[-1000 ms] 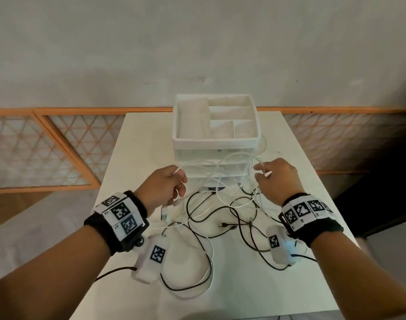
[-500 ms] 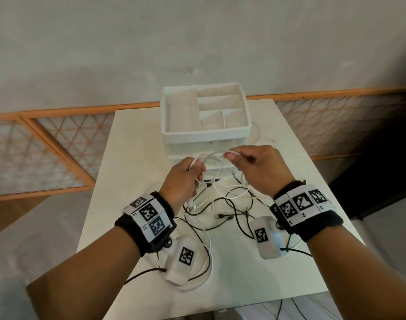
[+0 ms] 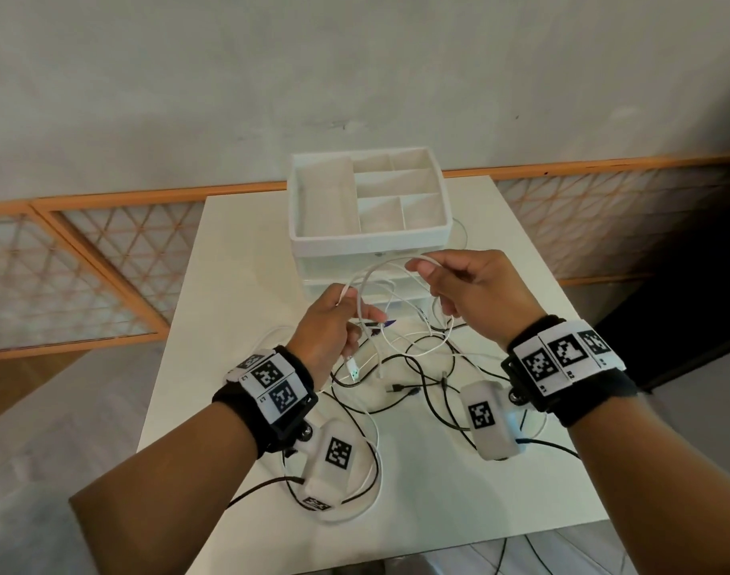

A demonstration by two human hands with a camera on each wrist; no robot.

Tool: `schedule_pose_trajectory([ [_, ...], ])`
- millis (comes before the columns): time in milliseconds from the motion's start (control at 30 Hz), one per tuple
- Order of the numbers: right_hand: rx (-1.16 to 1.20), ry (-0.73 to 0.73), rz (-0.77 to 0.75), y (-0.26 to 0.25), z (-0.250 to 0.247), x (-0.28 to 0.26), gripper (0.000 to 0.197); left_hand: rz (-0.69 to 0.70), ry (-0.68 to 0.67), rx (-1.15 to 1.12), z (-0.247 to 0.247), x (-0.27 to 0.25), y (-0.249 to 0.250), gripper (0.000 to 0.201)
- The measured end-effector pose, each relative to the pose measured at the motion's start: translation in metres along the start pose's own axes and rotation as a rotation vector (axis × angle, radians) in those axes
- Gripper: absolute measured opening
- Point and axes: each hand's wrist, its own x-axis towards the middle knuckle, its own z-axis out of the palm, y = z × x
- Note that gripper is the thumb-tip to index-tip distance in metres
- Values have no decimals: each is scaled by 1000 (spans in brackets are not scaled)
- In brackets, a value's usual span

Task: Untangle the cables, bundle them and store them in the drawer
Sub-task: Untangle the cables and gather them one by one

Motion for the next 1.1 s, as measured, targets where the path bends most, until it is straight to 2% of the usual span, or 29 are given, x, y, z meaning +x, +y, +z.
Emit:
schedule_pose_trajectory([
  [200,4,194,-34,1,-13,12,16,-16,-98,44,-11,-6,-11,25],
  [267,-50,231,-62,5,-17,15,14,20,-112,139,-19,-7,-13,25],
  [400,-151,270,-220,15,-15,10,15,104,-122,410,-34,-8,-3,25],
  [433,-219,219,-207,20,-12,7,16,123,-109,468,-39,-7,0,26],
  [500,-505,11,-35,33,-7,-2,23,145,-65,544,-51,-6,5,27],
  [567,-705,-176,148,36,-2,-14,50,151,-44,605,-63,-6,8,26],
  [600,-690,-196,172,33,4,-19,65,159,-57,665,-66,-8,11,25],
  [667,-598,-179,96,18,27,-26,81,191,-123,810,-62,-16,19,22],
  [733,-612,-199,20,8,56,-29,74,242,-219,857,-49,-28,30,28],
  [800,-699,-257,45,16,75,-26,41,259,-262,821,-40,-39,45,36],
  [833,-766,-304,128,29,73,-20,25,276,-242,803,-41,-42,52,40],
  [867,-832,-360,236,42,66,-14,22,301,-215,798,-47,-45,58,43],
  [900,-892,-395,329,52,52,-8,26,308,-203,822,-57,-46,61,43],
  [933,-934,-358,388,63,35,-2,31,290,-212,878,-68,-47,60,42],
  [1000,-928,-77,357,75,1,11,29,169,-284,1070,-89,-46,44,35],
  [1067,-799,256,119,85,-14,16,14,37,-345,1205,-97,-43,15,31],
  [1100,-732,310,22,87,-12,17,14,-3,-346,1245,-98,-41,-1,31],
])
